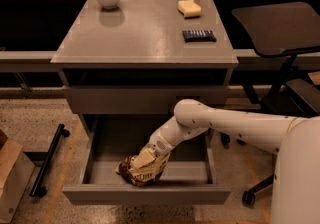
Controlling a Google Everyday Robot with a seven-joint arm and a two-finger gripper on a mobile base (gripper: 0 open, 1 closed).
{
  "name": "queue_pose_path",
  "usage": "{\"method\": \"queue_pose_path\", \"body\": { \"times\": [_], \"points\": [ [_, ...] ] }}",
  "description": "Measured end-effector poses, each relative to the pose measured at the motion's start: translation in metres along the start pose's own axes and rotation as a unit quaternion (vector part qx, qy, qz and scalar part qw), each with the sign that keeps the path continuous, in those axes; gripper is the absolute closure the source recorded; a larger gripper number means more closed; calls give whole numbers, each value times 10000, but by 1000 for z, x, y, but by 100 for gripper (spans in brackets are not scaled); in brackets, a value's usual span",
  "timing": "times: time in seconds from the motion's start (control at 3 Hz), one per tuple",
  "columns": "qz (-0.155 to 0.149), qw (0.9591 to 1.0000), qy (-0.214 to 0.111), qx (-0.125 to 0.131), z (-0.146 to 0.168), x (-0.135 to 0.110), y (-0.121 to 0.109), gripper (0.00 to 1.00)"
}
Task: Place brown chip bag into middle drawer
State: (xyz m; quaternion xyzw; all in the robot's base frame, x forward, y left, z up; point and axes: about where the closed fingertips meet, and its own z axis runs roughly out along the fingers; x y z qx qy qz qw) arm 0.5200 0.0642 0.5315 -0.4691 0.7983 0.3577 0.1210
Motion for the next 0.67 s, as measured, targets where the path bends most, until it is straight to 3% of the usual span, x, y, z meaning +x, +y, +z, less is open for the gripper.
{"method": "queue_pose_path", "body": {
  "times": [0.33, 0.67],
  "points": [
    [-10, 10000, 11, -12, 1, 0, 1, 0],
    [-10, 10000, 11, -13, 1, 0, 1, 0]
  ]
}}
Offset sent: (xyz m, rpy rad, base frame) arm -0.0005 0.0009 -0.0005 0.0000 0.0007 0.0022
